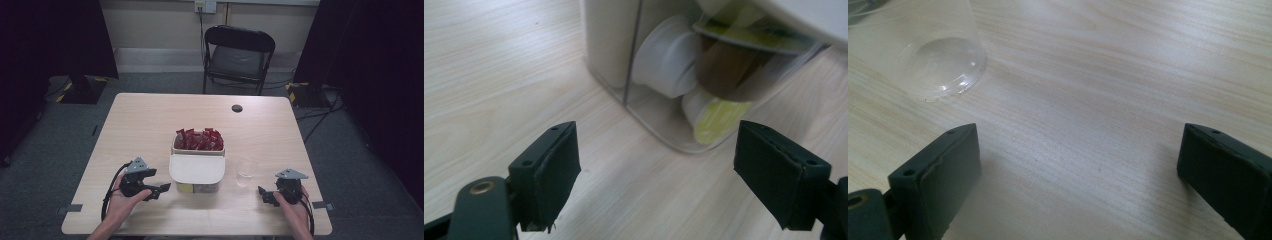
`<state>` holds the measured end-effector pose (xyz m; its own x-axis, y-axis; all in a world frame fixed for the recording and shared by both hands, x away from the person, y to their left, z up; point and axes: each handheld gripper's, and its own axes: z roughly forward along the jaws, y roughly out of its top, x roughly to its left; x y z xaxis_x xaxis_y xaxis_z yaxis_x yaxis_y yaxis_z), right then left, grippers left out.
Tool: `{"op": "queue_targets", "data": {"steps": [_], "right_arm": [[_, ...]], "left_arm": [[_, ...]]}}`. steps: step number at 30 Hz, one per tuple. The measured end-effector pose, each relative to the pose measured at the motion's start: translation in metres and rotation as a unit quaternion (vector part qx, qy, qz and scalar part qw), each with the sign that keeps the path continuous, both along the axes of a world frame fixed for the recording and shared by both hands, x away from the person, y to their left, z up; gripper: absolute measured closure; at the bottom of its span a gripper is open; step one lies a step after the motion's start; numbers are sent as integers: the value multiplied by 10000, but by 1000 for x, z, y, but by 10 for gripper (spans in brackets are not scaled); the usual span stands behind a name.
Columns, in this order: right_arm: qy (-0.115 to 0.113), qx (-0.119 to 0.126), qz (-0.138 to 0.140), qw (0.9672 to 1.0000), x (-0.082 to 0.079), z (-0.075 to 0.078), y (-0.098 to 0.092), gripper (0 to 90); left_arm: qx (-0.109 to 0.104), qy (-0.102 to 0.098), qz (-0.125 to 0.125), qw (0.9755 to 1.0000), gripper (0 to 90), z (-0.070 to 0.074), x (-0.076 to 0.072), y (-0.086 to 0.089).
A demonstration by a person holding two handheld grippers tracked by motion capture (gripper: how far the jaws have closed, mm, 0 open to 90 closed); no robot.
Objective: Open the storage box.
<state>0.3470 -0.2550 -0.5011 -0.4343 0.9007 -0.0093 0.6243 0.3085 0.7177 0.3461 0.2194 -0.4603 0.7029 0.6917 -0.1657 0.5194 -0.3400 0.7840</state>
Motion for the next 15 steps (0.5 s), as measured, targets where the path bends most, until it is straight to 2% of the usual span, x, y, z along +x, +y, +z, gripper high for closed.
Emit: {"op": "queue_targets", "data": {"steps": [4, 7, 12, 14, 15], "right_arm": [[-1, -6, 6, 10000, 0, 0, 0, 34], [-13, -19, 13, 10000, 0, 0, 0, 34], [-27, -28, -28, 10000, -2, 0, 0, 34], [-23, -14, -42, 10000, -2, 0, 0, 34], [-23, -14, -42, 10000, -2, 0, 0, 34]], "left_arm": [[-73, -37, -170, 9998, 181, 2, -1, -7], [-65, -22, -210, 9998, 181, 3, -1, -9], [-211, 35, -307, 9993, 181, 5, 0, -14], [-387, 95, -340, 9986, 180, 6, 1, -14], [-387, 95, -340, 9986, 180, 6, 1, -14]]}}
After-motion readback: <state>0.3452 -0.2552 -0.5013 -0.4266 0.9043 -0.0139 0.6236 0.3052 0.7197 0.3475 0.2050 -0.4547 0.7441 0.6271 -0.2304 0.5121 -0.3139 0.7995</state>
